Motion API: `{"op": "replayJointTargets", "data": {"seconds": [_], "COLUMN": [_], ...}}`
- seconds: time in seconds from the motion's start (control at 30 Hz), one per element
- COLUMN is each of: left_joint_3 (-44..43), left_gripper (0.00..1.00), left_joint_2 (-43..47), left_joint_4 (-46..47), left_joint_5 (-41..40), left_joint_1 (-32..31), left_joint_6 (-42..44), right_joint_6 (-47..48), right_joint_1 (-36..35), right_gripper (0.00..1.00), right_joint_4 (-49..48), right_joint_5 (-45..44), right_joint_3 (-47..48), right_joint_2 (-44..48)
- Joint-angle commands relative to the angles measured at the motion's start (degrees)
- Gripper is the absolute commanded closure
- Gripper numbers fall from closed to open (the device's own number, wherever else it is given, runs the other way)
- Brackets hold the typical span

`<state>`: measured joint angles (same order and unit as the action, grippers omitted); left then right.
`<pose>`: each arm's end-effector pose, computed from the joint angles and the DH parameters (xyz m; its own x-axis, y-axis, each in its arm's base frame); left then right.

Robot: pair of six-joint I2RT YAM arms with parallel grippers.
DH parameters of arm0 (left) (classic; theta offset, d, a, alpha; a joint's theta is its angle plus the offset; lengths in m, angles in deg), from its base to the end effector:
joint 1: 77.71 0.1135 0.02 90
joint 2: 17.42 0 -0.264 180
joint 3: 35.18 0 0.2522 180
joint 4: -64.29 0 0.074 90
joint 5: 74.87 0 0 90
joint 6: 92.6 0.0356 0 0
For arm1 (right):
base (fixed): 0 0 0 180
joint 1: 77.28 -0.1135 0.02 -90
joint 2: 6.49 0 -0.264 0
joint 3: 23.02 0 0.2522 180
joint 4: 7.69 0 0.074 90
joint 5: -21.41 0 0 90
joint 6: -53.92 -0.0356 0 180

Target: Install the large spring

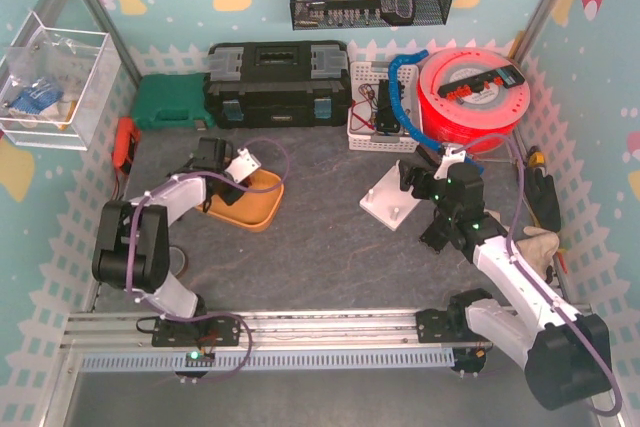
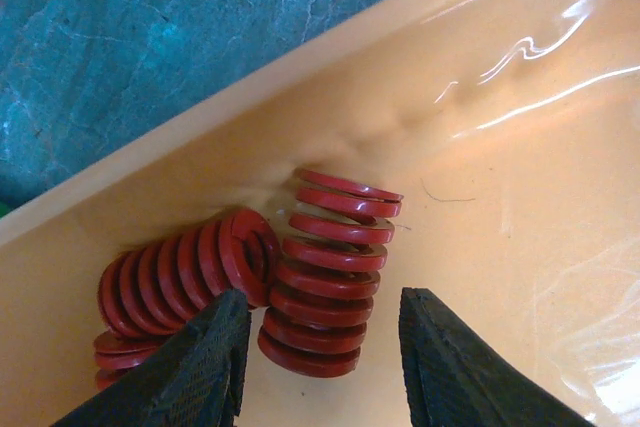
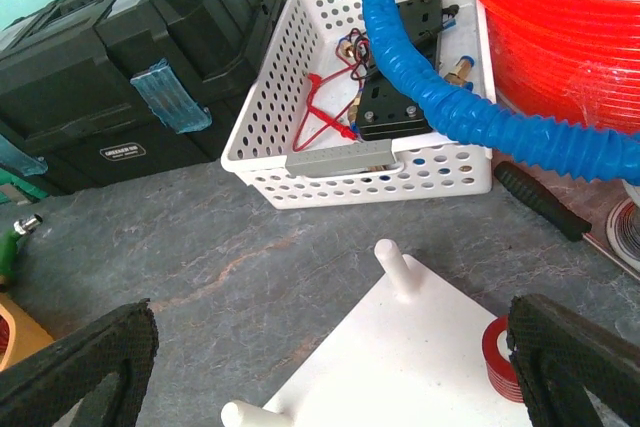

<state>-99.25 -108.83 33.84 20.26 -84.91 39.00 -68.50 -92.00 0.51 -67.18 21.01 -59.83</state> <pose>0.3060 -0.0419 0.1690 -0.5135 0.7314 -0.4488 0.6860 0.6641 0.2973 0.2085 0.0557 0.2515 -0.3940 0.4506 -0.8011 -0.0776 0.8521 0.5175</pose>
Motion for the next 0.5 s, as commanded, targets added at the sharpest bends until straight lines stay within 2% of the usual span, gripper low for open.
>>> {"op": "replayJointTargets", "data": {"seconds": [0.0,0.47], "left_joint_3": [0.4,1.3], "left_gripper": [0.55,0.61], "left_joint_2": [-1.9,-4.6], "left_joint_4": [0.6,-1.2], "left_joint_5": [-0.1,1.8], "left_joint_1": [0.3,0.0], "left_joint_6": [0.9,-0.2], "right_joint_6": [0.2,0.4], "right_joint_1": [-0.2,-0.2], "right_gripper": [0.06,0.06], "right_joint_4": [-0.3,0.2], "right_joint_5": [-0.4,-1.1], "right_joint_3": [-0.5,-0.5], "right_joint_2": [1.2,2.2]}}
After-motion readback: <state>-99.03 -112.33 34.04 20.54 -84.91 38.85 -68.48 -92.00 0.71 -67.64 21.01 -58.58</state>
